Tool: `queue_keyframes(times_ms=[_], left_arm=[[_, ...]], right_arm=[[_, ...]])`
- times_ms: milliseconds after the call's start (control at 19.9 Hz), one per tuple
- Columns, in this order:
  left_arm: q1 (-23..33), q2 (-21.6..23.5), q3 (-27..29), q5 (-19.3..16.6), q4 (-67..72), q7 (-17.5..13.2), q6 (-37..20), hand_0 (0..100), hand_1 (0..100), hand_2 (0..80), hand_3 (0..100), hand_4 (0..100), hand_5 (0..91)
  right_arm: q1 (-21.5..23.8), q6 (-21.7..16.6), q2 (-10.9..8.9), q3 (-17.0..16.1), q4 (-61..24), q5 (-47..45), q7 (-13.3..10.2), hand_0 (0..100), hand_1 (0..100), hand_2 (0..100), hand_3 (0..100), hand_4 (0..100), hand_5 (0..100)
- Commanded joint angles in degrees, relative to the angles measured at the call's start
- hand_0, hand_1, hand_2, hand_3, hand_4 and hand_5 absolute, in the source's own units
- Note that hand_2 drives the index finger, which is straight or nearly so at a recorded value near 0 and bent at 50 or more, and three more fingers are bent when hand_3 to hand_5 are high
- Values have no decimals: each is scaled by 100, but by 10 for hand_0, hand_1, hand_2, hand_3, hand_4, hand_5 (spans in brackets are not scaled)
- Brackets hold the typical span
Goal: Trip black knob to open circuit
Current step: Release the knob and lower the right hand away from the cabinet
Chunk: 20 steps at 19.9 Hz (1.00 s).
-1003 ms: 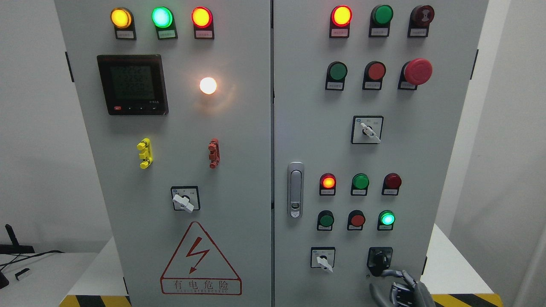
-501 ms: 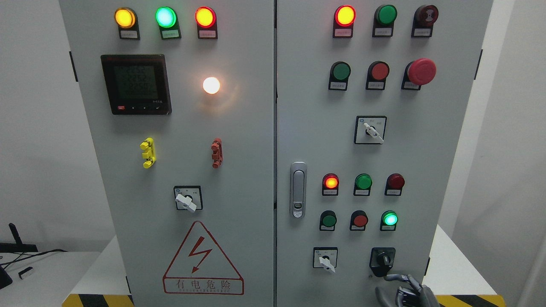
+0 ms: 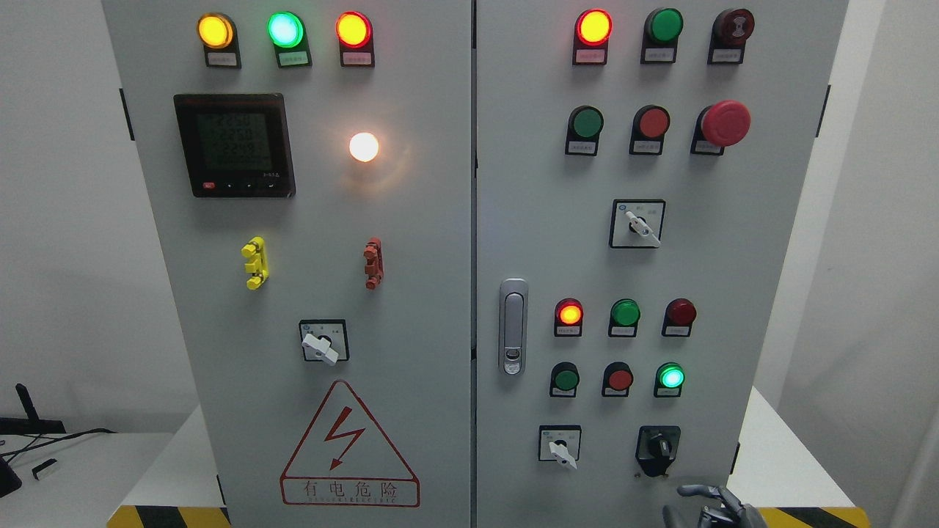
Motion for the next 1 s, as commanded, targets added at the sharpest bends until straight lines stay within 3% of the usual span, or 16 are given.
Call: queue_keyframes(times_ms=[0, 100, 201, 351, 552, 802, 953], left_arm=[[0, 1, 0, -176, 0, 3, 2, 120, 389, 0, 0, 0, 0], [0, 1, 0, -176, 0, 3, 2, 120, 389, 0, 0, 0, 0], [0, 1, 0, -176, 0, 3, 2, 120, 389, 0, 0, 0, 0], [0, 1, 0, -176, 0, 3, 2, 120, 389, 0, 0, 0, 0], [0, 1, 0, -176, 0, 3, 2, 120, 389, 0, 0, 0, 0], [0, -8, 0, -176, 0, 3, 2, 120, 389, 0, 0, 0, 0], [0, 1, 0, -176, 0, 3, 2, 120, 389, 0, 0, 0, 0]], right_arm=[[622, 55, -63, -305, -767, -635, 66, 276, 472, 498, 975, 931, 887], [938, 81, -80, -427, -1092, -1014, 83, 256, 331, 486, 813, 783, 814], [1254, 90, -168, -506, -1391, -1269, 249, 153, 154, 401, 634, 596, 598], [1633, 90, -256, -621, -1673, -1472, 329, 19, 34, 315, 502, 462, 442], [1897, 90, -335, -718, -1884, -1779, 338, 0, 0, 263, 415, 368, 361], [1915, 90, -362, -771, -1937, -1842, 329, 0, 0, 173, 269, 241, 244], [1915, 90, -362, -771, -1946, -1841, 329, 0, 0, 155, 240, 223, 222]])
